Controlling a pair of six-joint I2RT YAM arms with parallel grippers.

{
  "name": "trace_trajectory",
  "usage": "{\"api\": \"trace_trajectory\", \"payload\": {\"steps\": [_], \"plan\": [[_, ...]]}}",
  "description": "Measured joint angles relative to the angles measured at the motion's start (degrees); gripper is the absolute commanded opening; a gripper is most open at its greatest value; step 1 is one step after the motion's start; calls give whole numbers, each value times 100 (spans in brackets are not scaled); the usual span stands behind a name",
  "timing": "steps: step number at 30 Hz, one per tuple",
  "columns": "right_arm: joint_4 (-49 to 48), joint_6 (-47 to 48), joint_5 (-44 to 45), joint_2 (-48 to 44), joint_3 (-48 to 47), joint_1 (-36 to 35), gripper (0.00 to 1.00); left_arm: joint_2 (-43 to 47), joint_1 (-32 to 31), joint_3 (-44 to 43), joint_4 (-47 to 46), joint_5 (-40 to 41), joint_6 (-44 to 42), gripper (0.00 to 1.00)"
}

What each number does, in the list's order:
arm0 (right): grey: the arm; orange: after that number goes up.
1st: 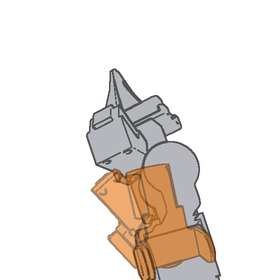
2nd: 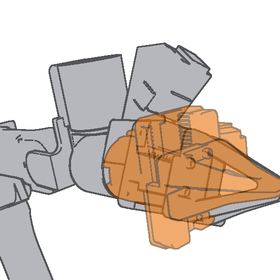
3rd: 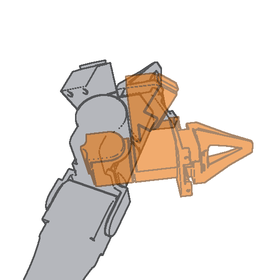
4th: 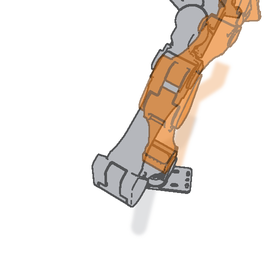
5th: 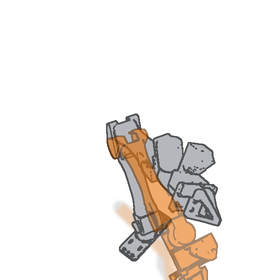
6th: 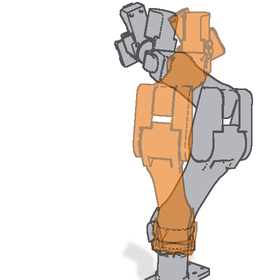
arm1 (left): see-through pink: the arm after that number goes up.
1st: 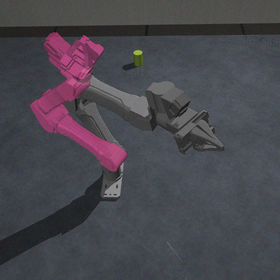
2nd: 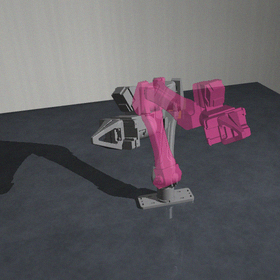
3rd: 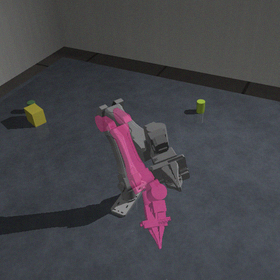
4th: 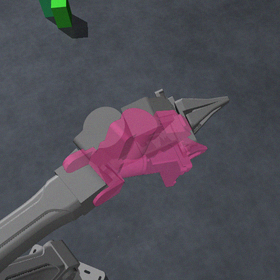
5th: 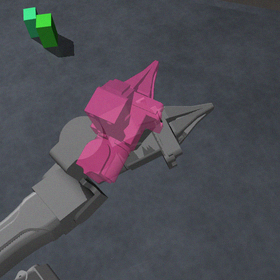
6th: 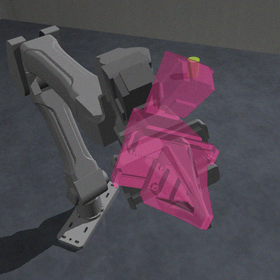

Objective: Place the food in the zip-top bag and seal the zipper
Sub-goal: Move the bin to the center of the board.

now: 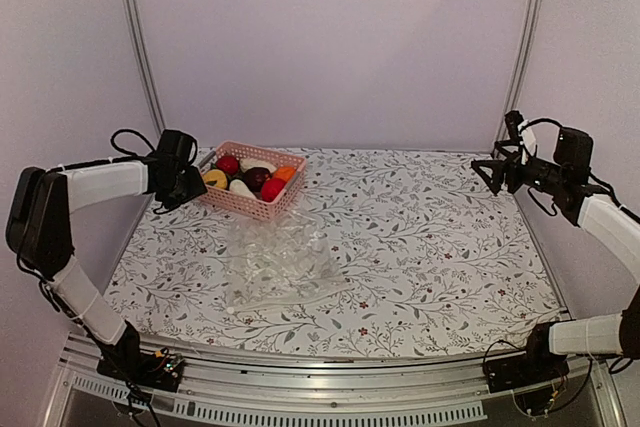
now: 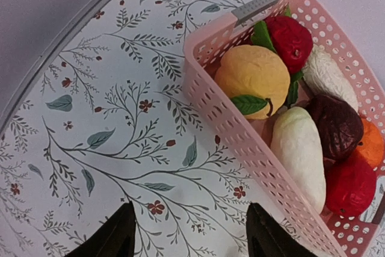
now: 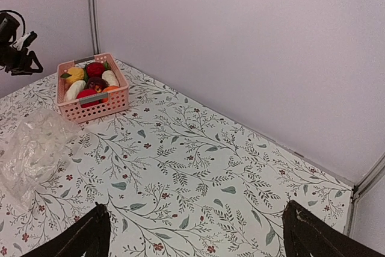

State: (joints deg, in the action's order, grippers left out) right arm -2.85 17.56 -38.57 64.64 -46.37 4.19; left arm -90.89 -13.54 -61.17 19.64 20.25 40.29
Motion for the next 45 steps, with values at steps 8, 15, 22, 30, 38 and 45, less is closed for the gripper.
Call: {"api": "trace_trajectory", "payload": {"steps": [8,15,22,30,38,45], "plan": [[175,258,-448,63,0,2,98,-925,109,-389,-9,-361,715,62],[308,385,-592,63,0,2,98,-1502,120,-990,-42,-708,1043,60],[446,457,-706,101,0,2,98,-1510,68,-1021,-66,-767,1342,61],[542,503,-717,122,0,2,98,-2363,9,-1908,-46,-807,1458,47],[544,568,-706,122,0,2,97,-2693,-256,-2271,79,-824,1355,21],[546,588,-629,131,-7,2,97,-3023,-885,-3040,74,-918,1003,13]]}}
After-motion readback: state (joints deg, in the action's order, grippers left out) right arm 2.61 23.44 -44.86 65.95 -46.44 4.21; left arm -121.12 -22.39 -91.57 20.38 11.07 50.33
